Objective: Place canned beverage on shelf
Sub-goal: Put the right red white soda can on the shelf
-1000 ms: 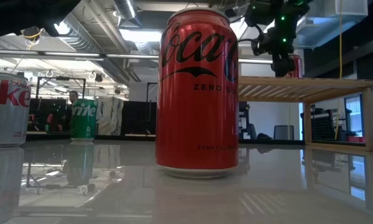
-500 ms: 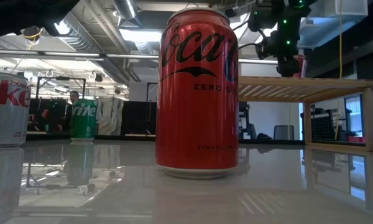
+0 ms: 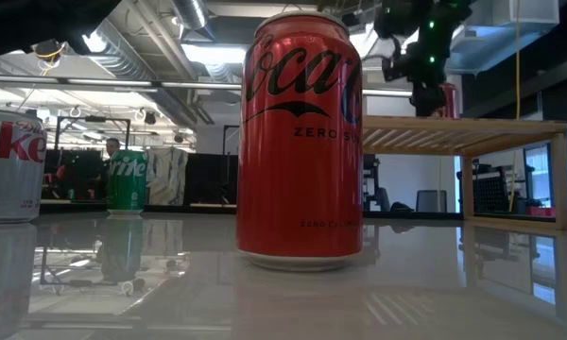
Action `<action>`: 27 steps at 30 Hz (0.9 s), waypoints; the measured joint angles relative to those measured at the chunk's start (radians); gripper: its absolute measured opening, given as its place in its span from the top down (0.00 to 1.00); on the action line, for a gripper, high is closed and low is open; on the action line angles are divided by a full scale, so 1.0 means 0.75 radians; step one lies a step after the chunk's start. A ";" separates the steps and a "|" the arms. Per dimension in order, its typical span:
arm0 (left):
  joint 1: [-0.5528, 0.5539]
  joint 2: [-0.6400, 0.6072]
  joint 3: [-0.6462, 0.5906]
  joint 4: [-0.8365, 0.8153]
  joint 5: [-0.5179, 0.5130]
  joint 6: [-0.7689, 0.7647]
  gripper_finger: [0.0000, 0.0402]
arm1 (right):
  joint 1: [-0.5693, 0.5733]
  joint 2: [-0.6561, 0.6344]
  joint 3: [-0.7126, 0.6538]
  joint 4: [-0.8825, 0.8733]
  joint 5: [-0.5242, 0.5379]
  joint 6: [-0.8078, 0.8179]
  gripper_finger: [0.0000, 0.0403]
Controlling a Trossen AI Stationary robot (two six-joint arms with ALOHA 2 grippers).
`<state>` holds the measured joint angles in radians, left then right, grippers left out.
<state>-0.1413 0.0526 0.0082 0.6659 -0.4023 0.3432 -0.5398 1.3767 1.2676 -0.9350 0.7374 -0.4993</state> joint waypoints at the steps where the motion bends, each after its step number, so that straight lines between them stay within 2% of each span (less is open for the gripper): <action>1: 0.000 0.000 0.000 0.000 0.000 0.000 0.90 | 0.020 -0.007 0.017 0.001 -0.004 0.008 0.12; 6: 0.000 0.000 0.000 0.000 0.012 0.000 0.90 | 0.140 -0.071 0.083 0.001 -0.112 0.112 0.12; 13: 0.000 0.017 0.000 0.000 0.158 0.000 0.90 | 0.365 -0.198 0.068 0.032 -0.494 0.399 0.12; 16: 0.000 0.063 0.001 0.003 0.146 0.000 0.90 | 0.487 -0.233 0.007 0.125 -0.559 0.447 0.12; 20: 0.000 0.164 0.040 0.006 0.136 -0.026 0.90 | 0.607 -0.236 -0.033 0.170 -0.499 0.453 0.12; 27: -0.001 0.419 0.127 0.009 0.071 -0.034 0.90 | 0.649 -0.311 0.005 0.135 -0.222 0.451 0.12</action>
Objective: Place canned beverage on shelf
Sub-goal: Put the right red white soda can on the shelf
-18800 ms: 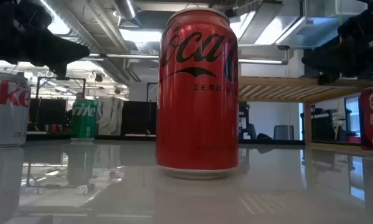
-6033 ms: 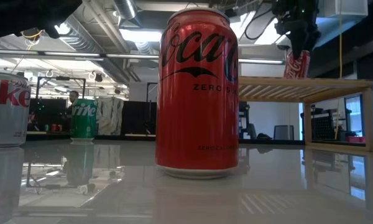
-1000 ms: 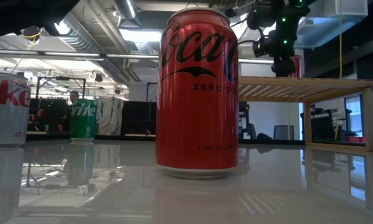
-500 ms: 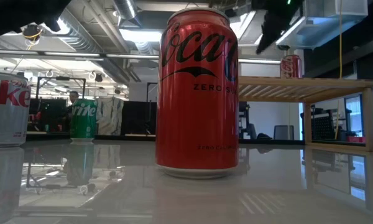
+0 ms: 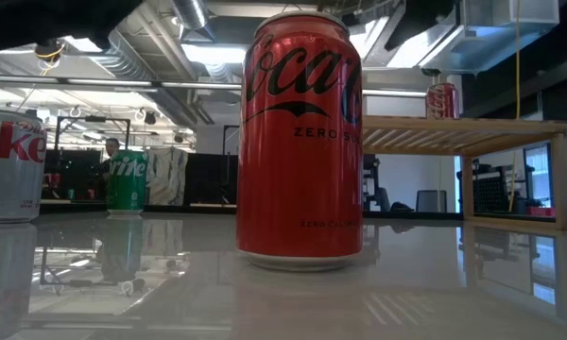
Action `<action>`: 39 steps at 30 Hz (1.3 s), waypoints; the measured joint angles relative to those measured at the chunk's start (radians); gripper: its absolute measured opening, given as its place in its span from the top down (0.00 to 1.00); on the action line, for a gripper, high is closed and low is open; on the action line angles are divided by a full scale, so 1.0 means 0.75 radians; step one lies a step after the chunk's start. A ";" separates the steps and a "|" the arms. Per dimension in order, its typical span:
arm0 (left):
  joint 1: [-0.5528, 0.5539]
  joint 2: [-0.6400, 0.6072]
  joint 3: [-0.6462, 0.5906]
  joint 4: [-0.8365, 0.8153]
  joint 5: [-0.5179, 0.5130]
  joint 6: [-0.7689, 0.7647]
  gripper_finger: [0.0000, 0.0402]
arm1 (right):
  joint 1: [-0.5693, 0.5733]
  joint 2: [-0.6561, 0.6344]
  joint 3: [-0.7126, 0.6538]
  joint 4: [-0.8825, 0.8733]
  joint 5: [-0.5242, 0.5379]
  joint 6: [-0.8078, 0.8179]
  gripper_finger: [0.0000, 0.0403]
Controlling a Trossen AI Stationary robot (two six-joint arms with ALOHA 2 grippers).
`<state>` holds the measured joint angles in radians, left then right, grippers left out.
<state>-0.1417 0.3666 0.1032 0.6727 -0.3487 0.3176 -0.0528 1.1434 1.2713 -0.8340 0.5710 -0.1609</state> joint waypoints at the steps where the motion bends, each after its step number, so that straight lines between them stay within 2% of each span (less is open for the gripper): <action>1: 0.001 0.035 0.014 0.002 -0.019 -0.001 0.90 | -0.012 -0.019 0.020 -0.006 0.040 0.000 0.12; 8: 0.034 0.254 0.068 0.108 -0.052 -0.002 0.90 | -0.208 -0.124 0.123 0.002 0.324 0.073 0.12; 14: 0.079 0.325 0.069 0.191 -0.054 -0.003 0.90 | -0.388 -0.138 0.123 -0.012 0.447 0.105 0.12; 18: 0.102 0.326 0.069 0.193 -0.054 -0.004 0.90 | -0.454 -0.119 0.102 -0.013 0.431 0.146 0.12; 29: 0.112 0.326 0.069 0.199 -0.044 -0.033 0.90 | -0.808 -0.019 0.099 -0.051 0.171 0.426 0.12; 39: 0.112 0.326 0.069 0.202 -0.042 -0.036 0.90 | -0.945 0.030 0.099 -0.057 0.057 0.505 0.12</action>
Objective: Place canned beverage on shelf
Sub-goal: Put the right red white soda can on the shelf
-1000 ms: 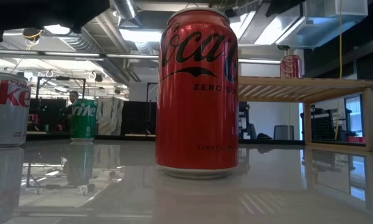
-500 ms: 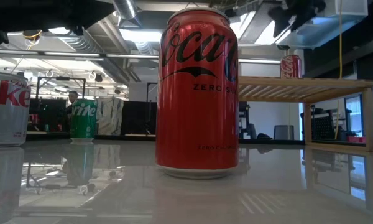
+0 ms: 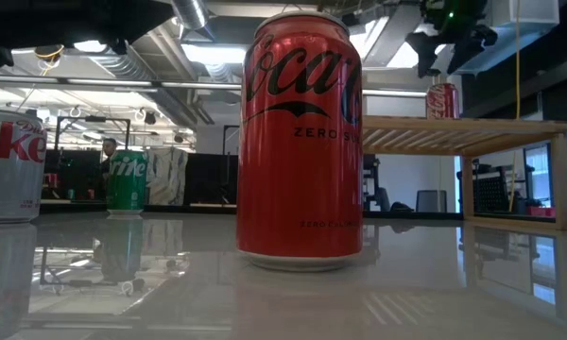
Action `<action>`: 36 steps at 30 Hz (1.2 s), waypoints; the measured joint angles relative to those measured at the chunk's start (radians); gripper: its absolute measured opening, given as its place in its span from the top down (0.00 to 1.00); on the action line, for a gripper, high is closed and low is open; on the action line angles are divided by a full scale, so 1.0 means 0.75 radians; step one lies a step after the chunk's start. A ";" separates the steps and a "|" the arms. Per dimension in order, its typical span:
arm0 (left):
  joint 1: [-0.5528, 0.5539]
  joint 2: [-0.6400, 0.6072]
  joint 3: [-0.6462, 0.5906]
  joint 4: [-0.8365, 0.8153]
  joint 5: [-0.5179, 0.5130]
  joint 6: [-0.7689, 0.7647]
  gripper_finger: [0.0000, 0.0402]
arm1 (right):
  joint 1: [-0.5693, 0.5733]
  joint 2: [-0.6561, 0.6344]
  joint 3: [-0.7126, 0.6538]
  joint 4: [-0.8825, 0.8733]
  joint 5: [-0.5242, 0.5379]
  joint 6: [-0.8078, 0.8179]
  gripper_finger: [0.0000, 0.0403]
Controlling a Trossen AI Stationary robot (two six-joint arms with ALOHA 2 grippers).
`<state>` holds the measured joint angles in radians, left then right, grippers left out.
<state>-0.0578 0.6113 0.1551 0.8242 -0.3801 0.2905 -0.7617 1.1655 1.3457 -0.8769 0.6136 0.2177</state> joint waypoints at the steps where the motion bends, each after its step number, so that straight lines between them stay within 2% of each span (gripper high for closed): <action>1: 0.000 0.000 0.000 0.000 0.000 0.000 0.90 | -0.008 0.010 0.000 -0.008 0.004 0.013 0.12; 8: 0.000 0.000 0.000 0.001 0.000 0.000 0.90 | -0.053 0.082 0.000 -0.055 -0.007 0.029 0.12; 23: 0.000 0.000 0.000 0.000 0.000 0.000 0.90 | -0.051 0.179 0.001 -0.165 -0.027 0.087 0.12; 26: 0.000 0.000 0.000 0.000 0.000 0.000 0.90 | -0.051 0.179 0.001 -0.167 -0.026 0.080 0.16; 29: 0.000 0.000 0.000 0.000 0.000 0.000 0.90 | -0.049 0.179 0.003 -0.175 -0.008 0.064 0.23; 36: 0.000 0.000 0.000 0.000 0.000 0.000 0.90 | -0.049 0.178 0.003 -0.194 0.030 -0.001 0.23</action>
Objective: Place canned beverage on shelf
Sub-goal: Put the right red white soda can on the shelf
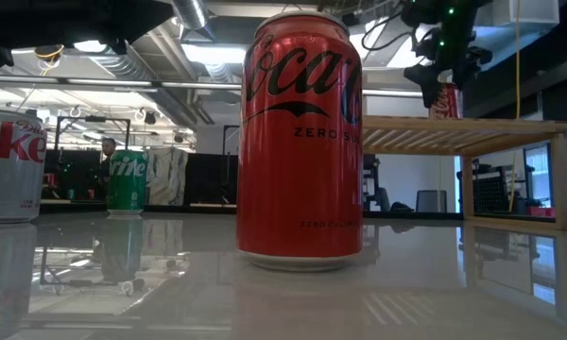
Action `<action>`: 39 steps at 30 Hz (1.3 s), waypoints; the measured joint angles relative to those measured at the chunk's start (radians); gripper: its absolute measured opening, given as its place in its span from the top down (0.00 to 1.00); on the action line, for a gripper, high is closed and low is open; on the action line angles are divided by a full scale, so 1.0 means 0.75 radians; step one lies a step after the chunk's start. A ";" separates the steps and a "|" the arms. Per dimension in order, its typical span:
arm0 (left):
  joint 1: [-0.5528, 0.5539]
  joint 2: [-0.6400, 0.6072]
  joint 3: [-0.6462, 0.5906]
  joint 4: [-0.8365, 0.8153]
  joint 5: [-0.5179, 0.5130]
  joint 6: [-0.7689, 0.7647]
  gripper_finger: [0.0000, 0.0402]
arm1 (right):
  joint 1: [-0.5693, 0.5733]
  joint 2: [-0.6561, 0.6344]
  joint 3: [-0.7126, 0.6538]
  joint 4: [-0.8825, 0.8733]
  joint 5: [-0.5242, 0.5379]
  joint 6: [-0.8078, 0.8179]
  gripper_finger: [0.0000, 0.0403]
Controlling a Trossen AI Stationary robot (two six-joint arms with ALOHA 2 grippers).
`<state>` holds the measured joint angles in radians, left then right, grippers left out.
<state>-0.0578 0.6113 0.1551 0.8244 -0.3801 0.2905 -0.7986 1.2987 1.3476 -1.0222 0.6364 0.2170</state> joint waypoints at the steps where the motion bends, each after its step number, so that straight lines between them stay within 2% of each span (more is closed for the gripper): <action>1: 0.000 0.000 0.000 0.000 0.000 0.000 0.90 | 0.000 -0.002 0.001 -0.001 -0.001 -0.015 0.23; 11: 0.000 -0.001 0.001 0.000 0.000 0.000 0.90 | -0.002 -0.090 0.034 -0.048 0.003 -0.007 0.23; 34: 0.000 -0.001 0.001 0.000 -0.001 -0.003 0.90 | -0.038 -0.024 0.016 -0.069 0.024 0.019 0.23; 39: 0.000 -0.001 0.001 0.000 -0.001 -0.003 0.90 | -0.038 -0.025 0.016 -0.060 0.007 0.018 0.18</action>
<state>-0.0578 0.6109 0.1555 0.8242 -0.3805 0.2882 -0.8272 1.2800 1.3594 -1.0676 0.6419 0.2303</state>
